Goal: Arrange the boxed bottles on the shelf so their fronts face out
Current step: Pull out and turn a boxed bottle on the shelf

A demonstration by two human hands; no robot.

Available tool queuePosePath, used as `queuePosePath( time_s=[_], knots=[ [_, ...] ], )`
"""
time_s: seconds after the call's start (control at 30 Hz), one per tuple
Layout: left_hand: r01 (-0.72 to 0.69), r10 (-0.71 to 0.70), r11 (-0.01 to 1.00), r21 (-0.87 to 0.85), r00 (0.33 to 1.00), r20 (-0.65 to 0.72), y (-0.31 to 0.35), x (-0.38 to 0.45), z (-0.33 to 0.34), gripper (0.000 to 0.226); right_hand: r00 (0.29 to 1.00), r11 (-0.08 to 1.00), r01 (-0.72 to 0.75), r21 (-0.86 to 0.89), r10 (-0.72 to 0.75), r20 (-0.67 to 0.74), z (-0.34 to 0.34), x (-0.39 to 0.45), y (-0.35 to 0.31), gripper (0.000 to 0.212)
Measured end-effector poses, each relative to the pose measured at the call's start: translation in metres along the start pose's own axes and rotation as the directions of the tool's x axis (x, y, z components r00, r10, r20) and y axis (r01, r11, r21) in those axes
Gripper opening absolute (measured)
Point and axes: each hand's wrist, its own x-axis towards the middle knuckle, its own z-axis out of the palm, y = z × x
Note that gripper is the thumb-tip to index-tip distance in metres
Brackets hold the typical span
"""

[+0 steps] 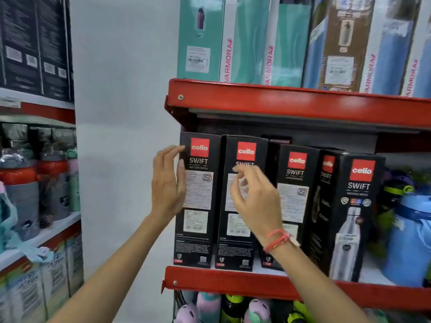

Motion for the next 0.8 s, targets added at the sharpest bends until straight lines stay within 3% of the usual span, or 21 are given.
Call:
queuePosePath(
  time_s=[0.1, 0.17, 0.3, 0.37, 0.53, 0.67, 0.8],
  knots=[
    [0.332, -0.325, 0.928, -0.17, 0.943, 0.064, -0.022, -0.011, 0.001, 0.034, 0.981, 0.988, -0.156, 0.006, 0.155, 0.117, 0.029, -0.023, -0.014, 0.032],
    [0.544, -0.495, 0.819, -0.184, 0.831, 0.252, -0.033, -0.021, 0.005, 0.037, 0.953, 0.971, -0.232, -0.05, 0.237, 0.19, 0.047, -0.039, -0.028, 0.046],
    [0.746, -0.555, 0.648, -0.152, 0.6, 0.576, -0.052, -0.033, 0.008, 0.051, 0.912, 0.93, -0.308, -0.203, 0.349, 0.214, 0.075, -0.054, -0.056, 0.077],
    [0.776, -0.504, 0.607, -0.171, 0.543, 0.671, -0.053, -0.035, 0.008, 0.046, 0.887, 0.894, -0.339, -0.292, 0.407, 0.218, 0.087, -0.058, -0.07, 0.091],
    [0.797, -0.425, 0.562, -0.221, 0.508, 0.749, -0.041, -0.025, -0.008, 0.047, 0.868, 0.844, -0.408, -0.348, 0.477, 0.139, 0.106, -0.046, -0.089, 0.112],
    [0.779, -0.4, 0.567, -0.266, 0.543, 0.738, -0.049, -0.027, -0.023, 0.054, 0.895, 0.873, -0.377, -0.309, 0.429, 0.122, 0.1, -0.037, -0.098, 0.119],
    [0.762, -0.448, 0.581, -0.284, 0.591, 0.671, -0.05, -0.019, -0.042, 0.054, 0.926, 0.935, -0.321, -0.148, 0.343, 0.16, 0.088, -0.03, -0.099, 0.121]
  ],
)
